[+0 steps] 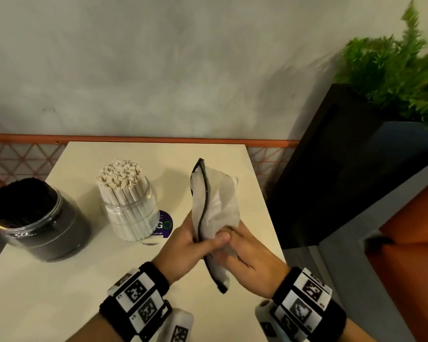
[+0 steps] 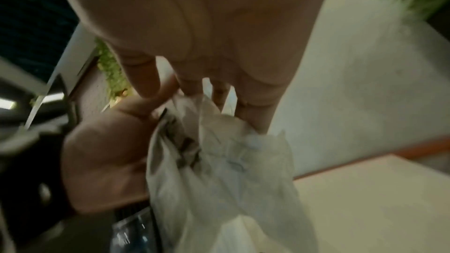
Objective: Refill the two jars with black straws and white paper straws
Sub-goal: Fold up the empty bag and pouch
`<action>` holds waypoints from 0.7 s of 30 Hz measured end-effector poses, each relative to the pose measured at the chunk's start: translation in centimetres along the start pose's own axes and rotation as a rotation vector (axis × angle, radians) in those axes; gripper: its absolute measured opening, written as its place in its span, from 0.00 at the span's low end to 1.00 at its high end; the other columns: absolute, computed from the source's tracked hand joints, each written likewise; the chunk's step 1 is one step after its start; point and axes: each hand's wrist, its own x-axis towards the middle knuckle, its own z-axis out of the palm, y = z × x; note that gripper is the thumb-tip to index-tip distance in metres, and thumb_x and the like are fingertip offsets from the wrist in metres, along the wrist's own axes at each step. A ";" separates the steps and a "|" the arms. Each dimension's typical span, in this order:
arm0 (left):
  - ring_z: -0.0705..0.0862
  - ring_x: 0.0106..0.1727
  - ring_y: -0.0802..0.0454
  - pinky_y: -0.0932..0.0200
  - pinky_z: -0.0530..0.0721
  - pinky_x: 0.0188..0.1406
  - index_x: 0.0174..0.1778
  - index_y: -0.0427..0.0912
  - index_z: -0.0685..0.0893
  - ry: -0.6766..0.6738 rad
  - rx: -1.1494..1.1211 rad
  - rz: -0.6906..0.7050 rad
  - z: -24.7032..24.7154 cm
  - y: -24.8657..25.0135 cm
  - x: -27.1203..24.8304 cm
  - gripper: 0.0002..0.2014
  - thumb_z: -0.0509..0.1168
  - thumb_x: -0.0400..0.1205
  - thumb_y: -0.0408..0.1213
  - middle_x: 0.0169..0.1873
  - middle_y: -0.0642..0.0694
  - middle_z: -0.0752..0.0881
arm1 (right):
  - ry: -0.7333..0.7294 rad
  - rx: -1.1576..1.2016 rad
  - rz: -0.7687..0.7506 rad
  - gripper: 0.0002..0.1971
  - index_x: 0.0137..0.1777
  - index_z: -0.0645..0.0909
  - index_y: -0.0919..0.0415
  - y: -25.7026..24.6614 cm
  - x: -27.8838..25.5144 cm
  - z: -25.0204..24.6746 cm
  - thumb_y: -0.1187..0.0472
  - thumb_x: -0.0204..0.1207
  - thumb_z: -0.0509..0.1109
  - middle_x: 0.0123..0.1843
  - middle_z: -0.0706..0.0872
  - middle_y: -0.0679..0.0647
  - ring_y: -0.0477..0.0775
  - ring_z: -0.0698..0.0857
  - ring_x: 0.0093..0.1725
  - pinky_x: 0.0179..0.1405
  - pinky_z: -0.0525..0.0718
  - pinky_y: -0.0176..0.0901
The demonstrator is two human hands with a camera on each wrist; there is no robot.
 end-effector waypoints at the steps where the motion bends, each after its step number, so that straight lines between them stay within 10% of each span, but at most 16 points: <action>1: 0.84 0.63 0.50 0.40 0.83 0.63 0.69 0.52 0.75 0.029 -0.002 0.028 -0.2 0.0 -0.1 0.30 0.71 0.70 0.51 0.59 0.49 0.87 | -0.016 0.063 -0.010 0.19 0.65 0.80 0.51 0.2 -0.1 -0.1 0.72 0.81 0.64 0.68 0.75 0.41 0.39 0.75 0.70 0.70 0.72 0.35; 5: 0.88 0.51 0.64 0.68 0.86 0.47 0.61 0.48 0.80 -0.003 -0.205 0.065 -1.4 -0.1 -0.4 0.46 0.80 0.49 0.66 0.46 0.62 0.91 | 0.229 0.271 0.208 0.16 0.61 0.82 0.53 1.1 0.0 -1.9 0.58 0.73 0.74 0.59 0.82 0.43 0.47 0.83 0.58 0.52 0.85 0.44; 7: 0.89 0.38 0.69 0.72 0.85 0.32 0.41 0.60 0.91 -0.007 -0.210 0.044 -1.1 0.5 -1.0 0.28 0.80 0.45 0.64 0.34 0.66 0.90 | 0.206 0.405 0.272 0.30 0.69 0.70 0.49 1.4 0.0 -2.4 0.62 0.71 0.80 0.62 0.80 0.39 0.46 0.83 0.61 0.53 0.87 0.47; 9: 0.88 0.35 0.68 0.70 0.85 0.29 0.29 0.65 0.91 -0.016 -0.199 0.020 -1.0 0.7 -1.2 0.06 0.75 0.71 0.49 0.32 0.64 0.91 | 0.105 0.607 0.207 0.40 0.77 0.62 0.54 1.5 0.0 -2.0 0.74 0.70 0.78 0.64 0.84 0.38 0.44 0.84 0.64 0.61 0.85 0.46; 13: 0.84 0.49 0.76 0.79 0.79 0.47 0.42 0.77 0.85 -0.110 -0.288 -0.026 -1.3 1.1 -0.3 0.36 0.72 0.70 0.18 0.44 0.74 0.87 | 0.200 0.907 0.281 0.44 0.64 0.77 0.77 2.2 0.3 -1.8 0.49 0.54 0.88 0.60 0.88 0.66 0.61 0.85 0.59 0.63 0.84 0.53; 16: 0.88 0.50 0.58 0.59 0.87 0.46 0.43 0.58 0.90 -0.154 -0.328 -0.003 -1.1 1.8 -0.5 0.14 0.71 0.64 0.38 0.46 0.57 0.91 | 0.266 1.170 0.398 0.29 0.46 0.84 0.74 3.5 0.8 -2.3 0.58 0.47 0.85 0.50 0.87 0.67 0.65 0.83 0.55 0.62 0.80 0.55; 18: 0.86 0.51 0.46 0.45 0.87 0.44 0.48 0.45 0.85 -0.241 -0.457 -0.105 -1.2 1.6 -0.8 0.18 0.72 0.63 0.45 0.49 0.45 0.87 | 0.338 0.979 0.301 0.05 0.30 0.87 0.62 3.2 1.2 -2.8 0.69 0.53 0.76 0.46 0.87 0.61 0.59 0.84 0.52 0.57 0.81 0.50; 21: 0.82 0.42 0.51 0.54 0.83 0.39 0.41 0.41 0.81 -0.177 -0.303 -0.038 -0.4 1.6 -1.0 0.18 0.73 0.67 0.52 0.40 0.46 0.82 | 0.305 0.627 0.157 0.18 0.22 0.85 0.52 1.9 1.5 -2.9 0.77 0.59 0.69 0.51 0.86 0.57 0.49 0.85 0.46 0.47 0.82 0.40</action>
